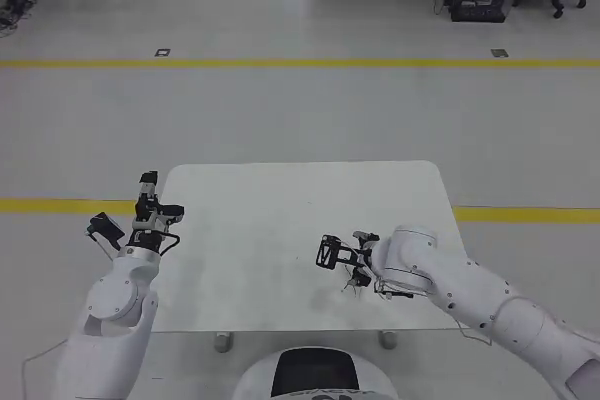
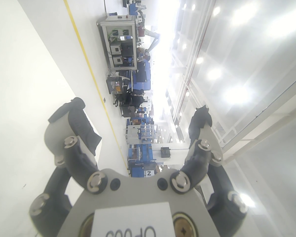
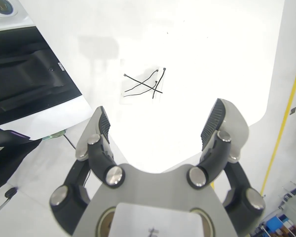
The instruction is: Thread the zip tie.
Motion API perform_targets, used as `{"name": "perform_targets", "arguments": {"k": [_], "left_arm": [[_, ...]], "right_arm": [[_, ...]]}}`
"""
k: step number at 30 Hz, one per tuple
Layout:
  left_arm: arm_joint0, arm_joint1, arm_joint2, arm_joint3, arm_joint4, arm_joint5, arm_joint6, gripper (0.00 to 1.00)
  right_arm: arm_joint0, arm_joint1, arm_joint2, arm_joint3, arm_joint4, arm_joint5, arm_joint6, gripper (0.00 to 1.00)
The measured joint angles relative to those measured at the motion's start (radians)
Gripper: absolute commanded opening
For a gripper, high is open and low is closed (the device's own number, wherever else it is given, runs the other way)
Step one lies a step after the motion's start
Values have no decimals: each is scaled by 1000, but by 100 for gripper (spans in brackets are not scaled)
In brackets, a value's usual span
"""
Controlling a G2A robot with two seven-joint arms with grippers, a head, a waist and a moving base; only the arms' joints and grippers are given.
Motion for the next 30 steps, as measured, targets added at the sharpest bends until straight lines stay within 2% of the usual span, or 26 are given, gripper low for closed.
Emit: {"name": "perform_targets", "arguments": {"k": [3,5,15,24,27,30], "left_arm": [[0,0,0,0,0,0,0,100],[0,0,0,0,0,0,0,100],[0,0,0,0,0,0,0,100],[0,0,0,0,0,0,0,100],[0,0,0,0,0,0,0,100],[0,0,0,0,0,0,0,100]], "right_arm": [[-1,0,-4,3,-4,0,2,100],[12,-4,-50,20,-22,0,3,100],[215,-18,-335,109,76,0,-56,100],[208,-18,-325,114,80,0,-59,100],[203,-15,-325,167,111,0,-126,100],[214,-15,-342,180,116,0,-154,100]]}}
